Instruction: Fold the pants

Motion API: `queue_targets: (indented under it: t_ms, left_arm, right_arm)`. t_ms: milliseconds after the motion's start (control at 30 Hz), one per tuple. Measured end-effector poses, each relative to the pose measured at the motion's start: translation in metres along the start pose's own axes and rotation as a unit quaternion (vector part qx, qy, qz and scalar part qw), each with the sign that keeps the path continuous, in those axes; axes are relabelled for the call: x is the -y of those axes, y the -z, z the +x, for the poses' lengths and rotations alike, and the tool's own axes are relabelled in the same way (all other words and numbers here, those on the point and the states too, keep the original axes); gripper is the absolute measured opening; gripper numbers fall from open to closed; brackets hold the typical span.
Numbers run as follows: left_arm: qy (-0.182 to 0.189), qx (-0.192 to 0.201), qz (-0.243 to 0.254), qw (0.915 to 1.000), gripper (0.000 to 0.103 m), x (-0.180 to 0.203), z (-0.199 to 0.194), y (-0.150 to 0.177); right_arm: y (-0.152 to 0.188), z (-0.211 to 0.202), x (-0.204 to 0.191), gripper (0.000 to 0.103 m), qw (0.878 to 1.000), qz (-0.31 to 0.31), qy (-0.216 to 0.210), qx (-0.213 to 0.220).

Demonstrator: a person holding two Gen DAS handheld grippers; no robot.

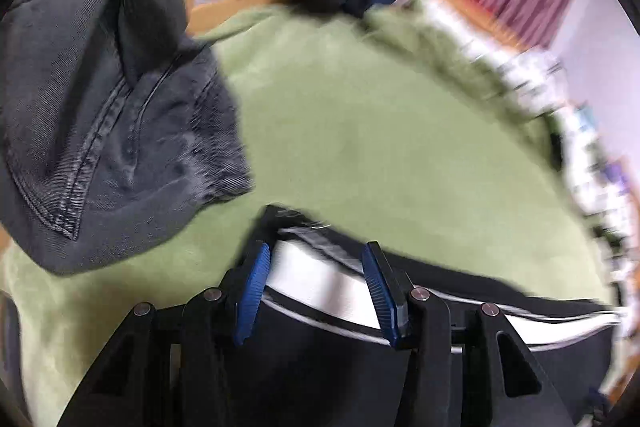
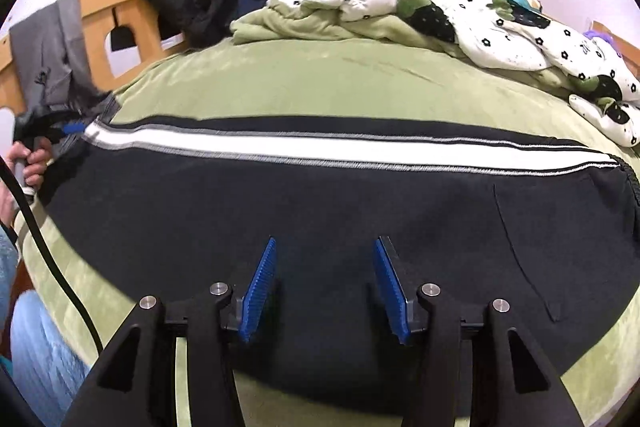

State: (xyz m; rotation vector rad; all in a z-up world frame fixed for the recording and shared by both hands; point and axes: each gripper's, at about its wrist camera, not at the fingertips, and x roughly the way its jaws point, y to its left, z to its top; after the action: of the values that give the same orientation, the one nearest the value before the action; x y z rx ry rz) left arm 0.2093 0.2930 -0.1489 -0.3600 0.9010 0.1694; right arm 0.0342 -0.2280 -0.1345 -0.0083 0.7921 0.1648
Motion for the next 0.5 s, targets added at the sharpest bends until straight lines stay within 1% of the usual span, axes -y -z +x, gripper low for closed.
queue_targets:
  t_ms: [33,67,100,133,167,200,300,333,367,400,433,467,500]
  left_arm:
    - [-0.002,-0.004,-0.009,1.0000,0.020,-0.004,0.006,0.000]
    - [0.008,-0.002,-0.027,0.9996,0.015,-0.010,0.008,0.000]
    - [0.023,0.022,-0.050,0.9982,0.013,-0.019,0.001,0.001]
    - [0.021,0.051,-0.052,0.9971,0.012,-0.024,-0.009,0.002]
    - [0.013,0.072,-0.044,0.9963,0.012,-0.025,-0.016,0.004]
    - [0.005,0.078,-0.042,0.9961,0.012,-0.027,-0.018,0.006]
    - [-0.004,0.034,-0.053,0.9980,0.013,-0.033,0.004,0.012]
    - [-0.007,0.031,-0.051,0.9982,0.016,-0.032,0.005,0.013]
    - [-0.012,0.033,-0.043,0.9985,0.019,-0.029,0.001,0.012]
    - [-0.018,0.035,-0.036,0.9986,0.023,-0.025,-0.005,0.013]
    - [-0.032,0.042,-0.030,0.9982,0.025,-0.020,-0.013,0.012]
    - [-0.052,0.054,-0.022,0.9970,0.025,-0.013,-0.022,0.012]
    - [-0.076,0.074,0.000,0.9943,0.026,0.000,-0.035,0.015]
  right_arm:
    - [-0.003,0.003,0.003,0.050,1.000,0.002,0.005,0.001]
    - [-0.005,0.006,0.006,0.050,1.000,0.004,0.008,-0.001]
    - [-0.006,0.008,0.009,0.050,1.000,0.006,0.008,-0.005]
    - [-0.008,0.010,0.015,0.050,1.000,0.007,0.008,-0.012]
    - [-0.009,0.010,0.019,0.050,1.000,0.007,0.013,-0.014]
    - [-0.010,0.009,0.025,0.050,1.000,0.008,0.021,-0.012]
    - [-0.015,0.004,0.044,0.050,0.999,0.009,0.041,0.001]
    - [-0.018,0.004,0.052,0.050,0.998,0.009,0.064,0.009]
    - [-0.020,0.005,0.060,0.050,0.996,0.010,0.085,0.014]
    - [-0.024,0.005,0.069,0.050,0.995,0.014,0.097,0.019]
    - [-0.028,0.006,0.080,0.050,0.994,0.020,0.102,0.023]
    - [-0.031,0.007,0.088,0.050,0.994,0.026,0.105,0.026]
    - [-0.038,0.008,0.099,0.050,0.993,0.031,0.112,0.031]
